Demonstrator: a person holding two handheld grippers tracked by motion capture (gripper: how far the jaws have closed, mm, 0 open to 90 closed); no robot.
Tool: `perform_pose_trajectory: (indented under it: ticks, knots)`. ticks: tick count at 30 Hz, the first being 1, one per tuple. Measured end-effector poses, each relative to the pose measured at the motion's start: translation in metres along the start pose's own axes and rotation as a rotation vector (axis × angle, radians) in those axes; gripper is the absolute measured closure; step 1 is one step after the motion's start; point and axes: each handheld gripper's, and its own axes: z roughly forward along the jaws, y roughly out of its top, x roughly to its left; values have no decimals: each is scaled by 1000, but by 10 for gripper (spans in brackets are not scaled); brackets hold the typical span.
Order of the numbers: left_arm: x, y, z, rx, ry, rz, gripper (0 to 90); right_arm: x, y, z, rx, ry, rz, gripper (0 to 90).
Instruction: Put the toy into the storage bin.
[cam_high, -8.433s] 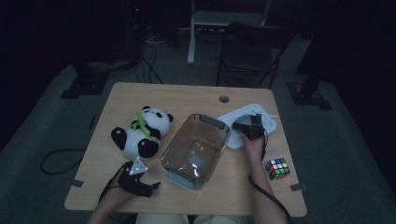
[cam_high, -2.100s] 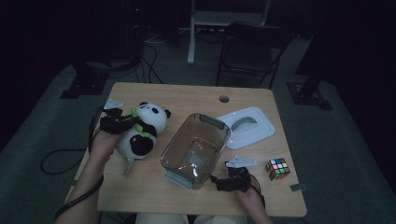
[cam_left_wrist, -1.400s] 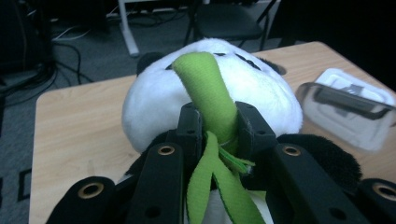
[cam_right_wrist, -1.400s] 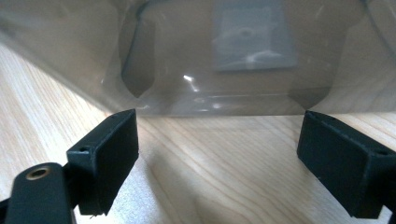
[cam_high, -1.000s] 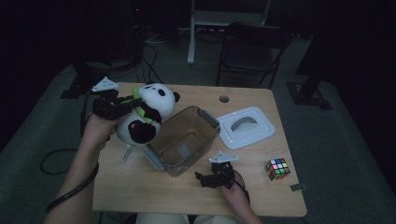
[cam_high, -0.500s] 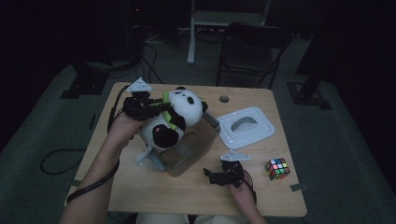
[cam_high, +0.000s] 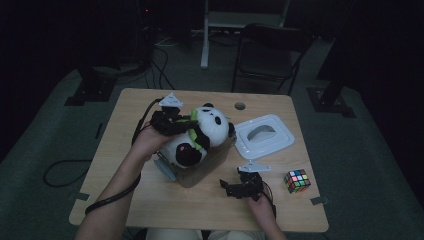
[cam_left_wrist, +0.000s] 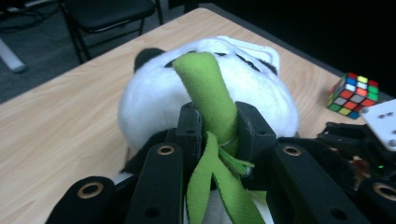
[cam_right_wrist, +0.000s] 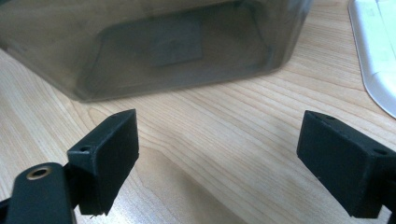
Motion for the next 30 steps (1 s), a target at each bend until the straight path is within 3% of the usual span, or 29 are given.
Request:
perform_pose_trajectory:
  ticks: [3,8,12,17,21,25,27,30]
  knots:
    - [-3,-8,8,50,-11,27,743,0,0,0,0,4,2,125]
    - [-1,-18,14,87,-65,13,700,1,0,1,5,13,3,125]
    - [2,-26,17,69,-88,-18,641,1,0,1,5,17,4,125]
    - [0,-32,22,112,-76,4,670,0,1,-1,-1,14,8,125]
    - [1,-35,28,124,-77,-8,669,-1,1,-2,-1,14,9,125]
    - [1,-41,39,170,-71,-5,663,-1,1,-2,-4,18,12,125]
    - [0,-43,43,180,-64,5,650,-1,1,-2,-2,20,12,125]
    - [0,-42,42,160,-93,-20,563,-1,1,-1,0,20,12,125]
